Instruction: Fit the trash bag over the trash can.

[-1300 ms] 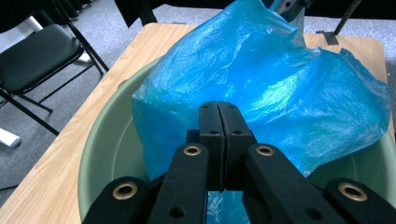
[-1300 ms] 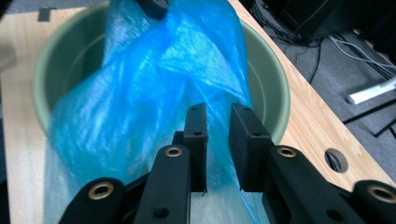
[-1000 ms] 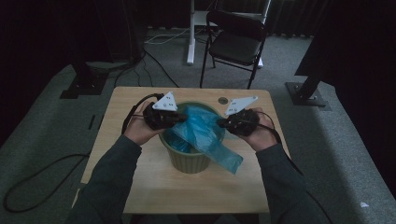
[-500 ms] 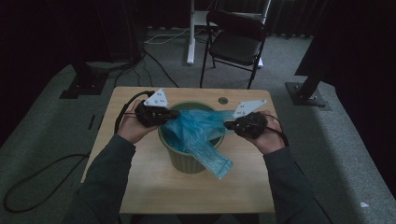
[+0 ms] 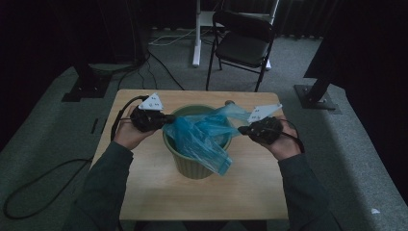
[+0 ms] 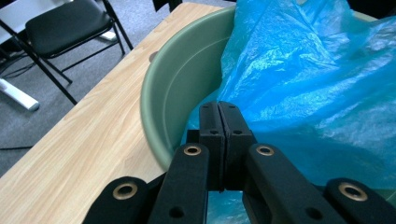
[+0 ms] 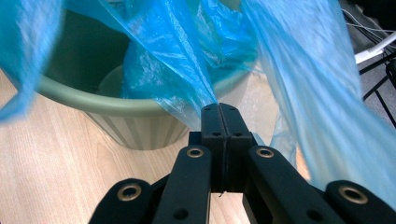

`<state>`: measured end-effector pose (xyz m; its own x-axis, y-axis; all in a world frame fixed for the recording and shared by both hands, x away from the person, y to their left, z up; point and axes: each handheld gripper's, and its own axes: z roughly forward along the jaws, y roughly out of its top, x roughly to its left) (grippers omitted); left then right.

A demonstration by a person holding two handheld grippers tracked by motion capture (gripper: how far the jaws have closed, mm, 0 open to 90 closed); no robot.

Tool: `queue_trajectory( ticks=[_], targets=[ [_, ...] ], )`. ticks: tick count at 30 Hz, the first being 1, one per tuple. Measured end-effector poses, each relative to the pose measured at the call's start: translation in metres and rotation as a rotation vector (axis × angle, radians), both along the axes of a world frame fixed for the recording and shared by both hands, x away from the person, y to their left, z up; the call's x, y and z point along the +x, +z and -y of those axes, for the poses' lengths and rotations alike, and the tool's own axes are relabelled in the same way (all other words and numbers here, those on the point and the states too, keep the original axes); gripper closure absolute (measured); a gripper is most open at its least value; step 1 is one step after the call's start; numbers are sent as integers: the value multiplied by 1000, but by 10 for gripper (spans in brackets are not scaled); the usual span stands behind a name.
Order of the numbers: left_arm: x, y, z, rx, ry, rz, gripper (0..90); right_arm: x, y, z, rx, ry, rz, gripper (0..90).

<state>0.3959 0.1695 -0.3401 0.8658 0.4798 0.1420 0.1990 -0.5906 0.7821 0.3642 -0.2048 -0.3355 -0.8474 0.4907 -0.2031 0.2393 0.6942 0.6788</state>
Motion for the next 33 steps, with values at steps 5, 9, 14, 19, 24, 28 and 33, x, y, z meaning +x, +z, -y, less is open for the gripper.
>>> queue_trajectory(
  ticks=[5,9,14,19,24,28,33],
  targets=[
    [2,-4,-11,-6,31,-7,889,1,-2,5,-4,-16,-8,899],
    [3,-7,-18,-2,49,-11,888,2,-4,9,-3,-24,-14,899],
    [5,-11,-27,-16,69,-24,889,2,-4,13,-2,-35,-20,899],
    [5,-14,-32,-15,82,-26,888,3,-6,17,-10,-45,-22,899],
    [5,-15,-37,-20,95,-29,888,2,-5,23,-4,-57,-21,899],
    [5,-16,-39,-23,97,-31,888,2,-5,27,1,-68,-23,900],
    [2,-16,-34,-14,90,-23,888,1,-2,25,36,-56,-27,829]
  ],
)
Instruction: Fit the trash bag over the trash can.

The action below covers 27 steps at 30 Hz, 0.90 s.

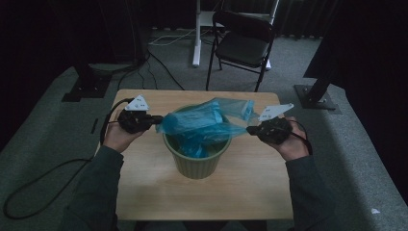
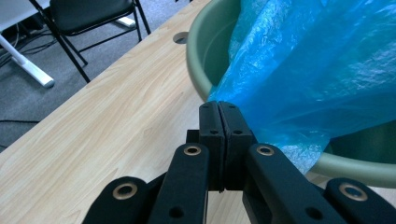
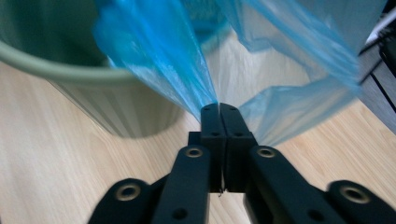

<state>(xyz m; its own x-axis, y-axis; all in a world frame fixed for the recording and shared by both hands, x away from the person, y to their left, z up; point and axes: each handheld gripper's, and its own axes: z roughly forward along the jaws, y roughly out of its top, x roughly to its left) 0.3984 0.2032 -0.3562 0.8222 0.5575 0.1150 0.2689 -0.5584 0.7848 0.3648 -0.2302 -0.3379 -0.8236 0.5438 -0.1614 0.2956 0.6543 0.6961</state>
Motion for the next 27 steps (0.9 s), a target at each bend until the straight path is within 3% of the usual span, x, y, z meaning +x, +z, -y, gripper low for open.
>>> queue_trajectory(
  ticks=[4,9,17,27],
  targets=[
    [-2,2,3,-3,-11,6,885,-3,10,-10,63,40,17,721],
    [-3,2,6,-3,-19,8,873,-3,14,-21,93,69,18,690],
    [-5,5,5,-24,-25,15,786,8,4,-40,89,60,1,674],
    [-5,15,5,-44,-16,35,713,11,1,-48,94,64,-4,693]
  ],
)
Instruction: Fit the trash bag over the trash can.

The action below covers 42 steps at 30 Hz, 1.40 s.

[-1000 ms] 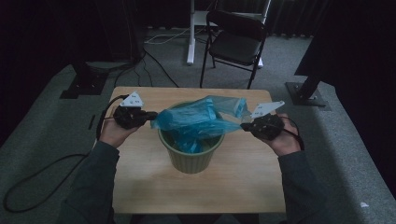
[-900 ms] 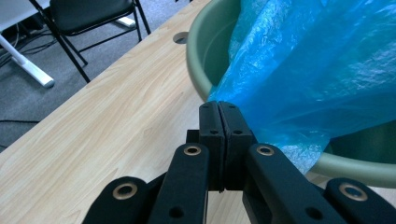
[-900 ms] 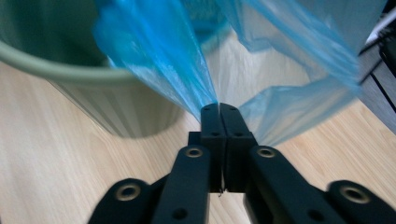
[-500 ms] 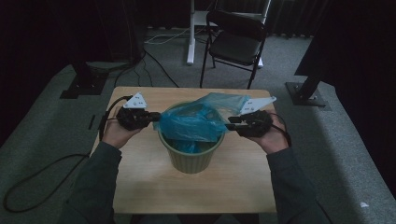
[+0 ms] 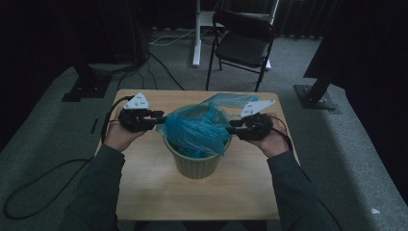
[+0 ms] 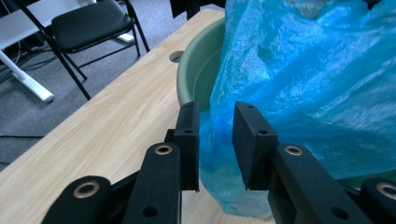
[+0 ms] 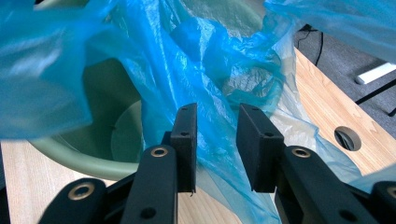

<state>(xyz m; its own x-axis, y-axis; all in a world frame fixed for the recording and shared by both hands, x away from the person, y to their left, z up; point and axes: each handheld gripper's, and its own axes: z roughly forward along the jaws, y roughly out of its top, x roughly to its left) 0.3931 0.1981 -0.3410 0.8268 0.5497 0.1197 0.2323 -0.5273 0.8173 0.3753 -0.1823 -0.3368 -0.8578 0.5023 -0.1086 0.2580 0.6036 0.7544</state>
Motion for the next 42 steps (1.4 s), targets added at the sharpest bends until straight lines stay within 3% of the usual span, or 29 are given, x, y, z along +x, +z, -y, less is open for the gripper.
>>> queue_trajectory(
  ticks=[11,15,23,30,35,38,42],
  targets=[
    [0,15,15,-30,-26,24,659,1,-4,-4,-9,13,-9,707],
    [1,23,23,-60,-57,21,637,1,-4,-5,-8,14,-9,707],
    [5,32,42,-53,-110,1,600,0,-4,-4,-7,16,-8,709],
    [9,38,62,-60,-121,19,545,0,-4,-4,-6,15,-5,709],
    [14,36,79,-22,-102,20,522,0,-5,-3,-7,16,-4,709],
    [16,30,88,36,-86,27,526,0,-5,-3,-19,13,-4,705],
    [20,22,94,109,-45,33,710,0,-4,-2,-18,12,-3,703]
  ],
)
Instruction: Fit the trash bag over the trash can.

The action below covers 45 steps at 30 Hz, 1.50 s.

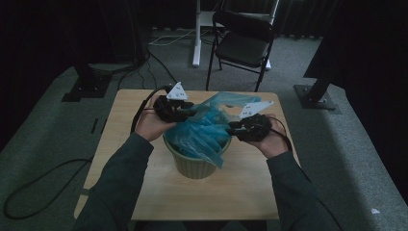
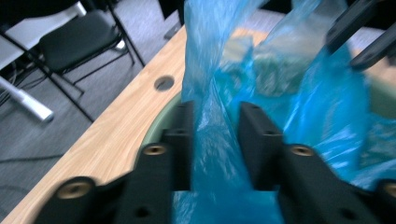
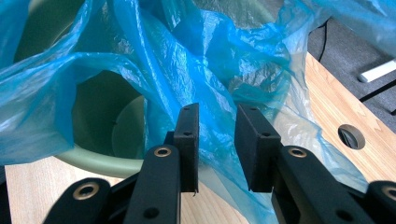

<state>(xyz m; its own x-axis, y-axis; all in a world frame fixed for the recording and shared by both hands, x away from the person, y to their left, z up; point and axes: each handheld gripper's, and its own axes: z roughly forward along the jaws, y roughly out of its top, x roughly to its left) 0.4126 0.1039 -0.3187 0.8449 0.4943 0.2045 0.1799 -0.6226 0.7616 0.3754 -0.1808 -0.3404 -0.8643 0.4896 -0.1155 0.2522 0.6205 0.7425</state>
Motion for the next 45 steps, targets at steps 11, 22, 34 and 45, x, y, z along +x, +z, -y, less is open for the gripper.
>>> queue_trajectory(
  ticks=[11,22,34,45],
  targets=[
    [6,-8,-18,33,68,-15,887,3,-4,4,0,-9,-35,697],
    [18,-25,-54,-26,172,-60,891,3,-7,11,-33,-21,-44,900],
    [18,-29,-60,-35,182,-56,886,9,0,15,26,-103,16,623],
    [19,-31,-57,-39,189,-56,881,26,-2,8,84,-134,-14,492]
  ],
)
